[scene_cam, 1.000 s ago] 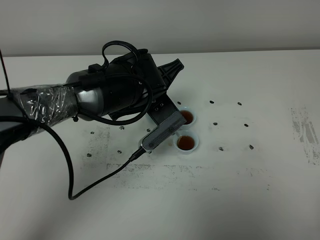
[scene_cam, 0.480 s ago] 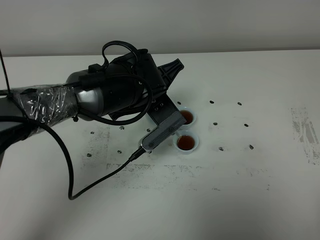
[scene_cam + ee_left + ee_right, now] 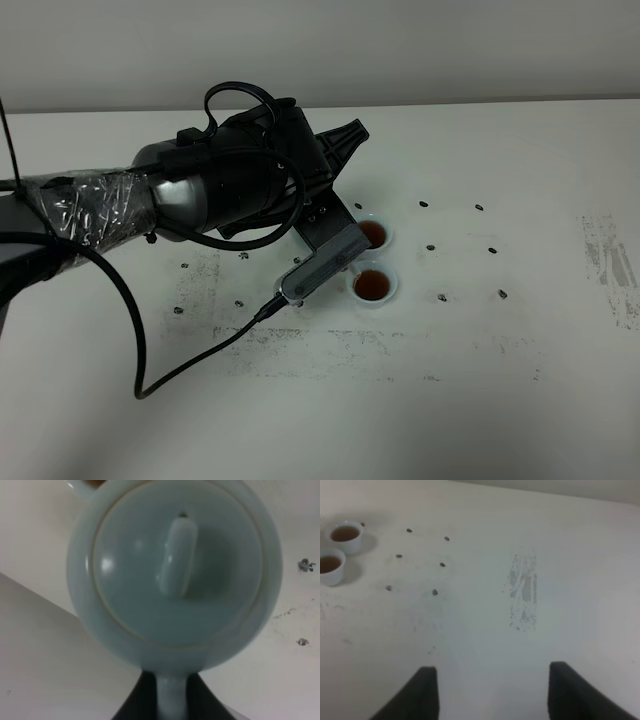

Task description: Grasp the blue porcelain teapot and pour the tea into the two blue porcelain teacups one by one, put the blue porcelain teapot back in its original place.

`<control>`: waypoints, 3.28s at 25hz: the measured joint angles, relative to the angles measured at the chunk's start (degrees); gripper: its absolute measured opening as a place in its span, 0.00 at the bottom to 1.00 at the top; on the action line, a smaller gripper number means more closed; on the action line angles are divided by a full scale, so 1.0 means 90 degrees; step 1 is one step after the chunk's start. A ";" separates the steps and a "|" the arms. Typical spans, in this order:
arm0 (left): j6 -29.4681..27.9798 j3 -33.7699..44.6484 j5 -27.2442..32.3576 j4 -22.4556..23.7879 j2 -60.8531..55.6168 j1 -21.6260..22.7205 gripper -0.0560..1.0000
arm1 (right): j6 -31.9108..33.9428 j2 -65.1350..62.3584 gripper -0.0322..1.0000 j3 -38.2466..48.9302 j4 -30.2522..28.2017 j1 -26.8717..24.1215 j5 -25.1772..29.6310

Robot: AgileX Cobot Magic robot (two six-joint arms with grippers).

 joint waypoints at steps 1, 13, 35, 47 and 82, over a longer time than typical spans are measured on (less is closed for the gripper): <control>0.0000 0.0000 0.0000 0.0000 0.0000 0.0000 0.09 | 0.0000 0.0000 0.52 0.0000 0.0000 0.0000 0.0000; -0.0036 0.0000 0.0006 -0.0045 0.0000 0.0000 0.09 | 0.0000 0.0000 0.52 0.0000 0.0000 0.0000 0.0000; -0.3803 0.0000 0.0245 -0.0717 -0.0049 0.0000 0.09 | 0.0000 0.0000 0.52 0.0000 0.0000 0.0000 0.0000; -0.7255 0.0000 0.0631 -0.1514 -0.0765 0.0013 0.09 | 0.0000 0.0000 0.52 0.0000 0.0000 0.0000 0.0000; -0.8446 0.2415 -0.1304 -0.2758 -0.1027 0.1162 0.09 | 0.0000 0.0000 0.52 0.0000 0.0000 0.0000 0.0000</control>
